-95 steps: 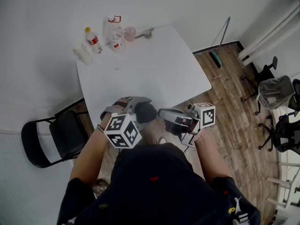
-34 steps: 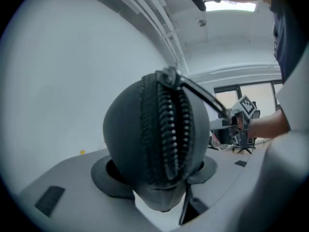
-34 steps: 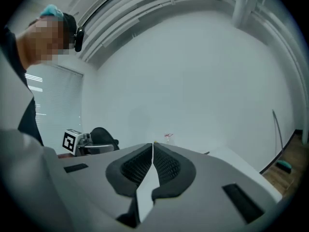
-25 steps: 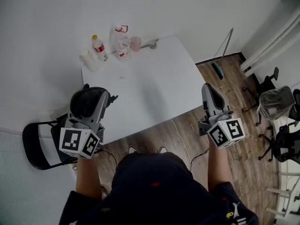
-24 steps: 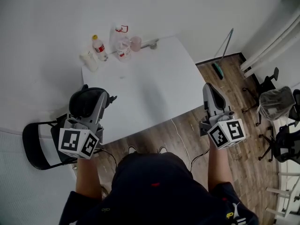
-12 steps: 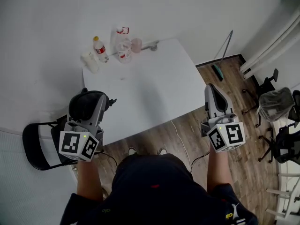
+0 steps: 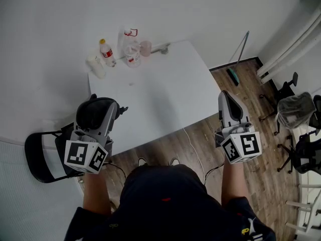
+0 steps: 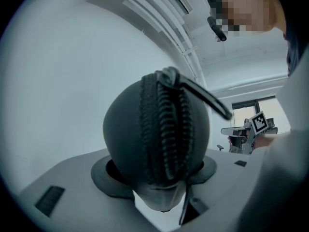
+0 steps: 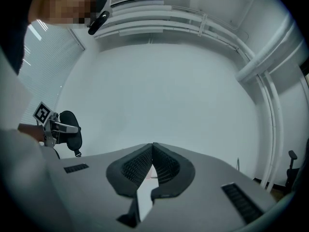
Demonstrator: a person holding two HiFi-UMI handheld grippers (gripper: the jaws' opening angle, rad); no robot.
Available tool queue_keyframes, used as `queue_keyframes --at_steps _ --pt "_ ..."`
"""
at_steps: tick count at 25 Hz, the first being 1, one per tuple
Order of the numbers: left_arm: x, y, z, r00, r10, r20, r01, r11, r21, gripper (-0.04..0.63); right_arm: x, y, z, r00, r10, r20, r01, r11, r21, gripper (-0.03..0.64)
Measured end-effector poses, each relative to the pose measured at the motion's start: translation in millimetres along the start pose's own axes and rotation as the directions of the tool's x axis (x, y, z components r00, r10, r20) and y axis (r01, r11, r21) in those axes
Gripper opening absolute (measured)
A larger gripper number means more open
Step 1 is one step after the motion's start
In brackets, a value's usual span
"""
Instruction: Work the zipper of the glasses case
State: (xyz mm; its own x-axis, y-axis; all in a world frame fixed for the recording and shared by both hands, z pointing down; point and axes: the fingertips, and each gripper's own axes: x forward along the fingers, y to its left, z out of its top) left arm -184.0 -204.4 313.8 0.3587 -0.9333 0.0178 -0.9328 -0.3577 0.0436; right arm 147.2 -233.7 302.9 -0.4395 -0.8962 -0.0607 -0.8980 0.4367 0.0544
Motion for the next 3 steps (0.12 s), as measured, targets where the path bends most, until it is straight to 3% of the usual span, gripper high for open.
queue_keyframes --at_steps 3 --pt "0.2 -3.0 2.1 1.000 -0.010 0.003 0.010 1.000 0.008 0.275 -1.6 0.9 1.6 1.000 0.005 -0.001 -0.005 1.000 -0.006 0.020"
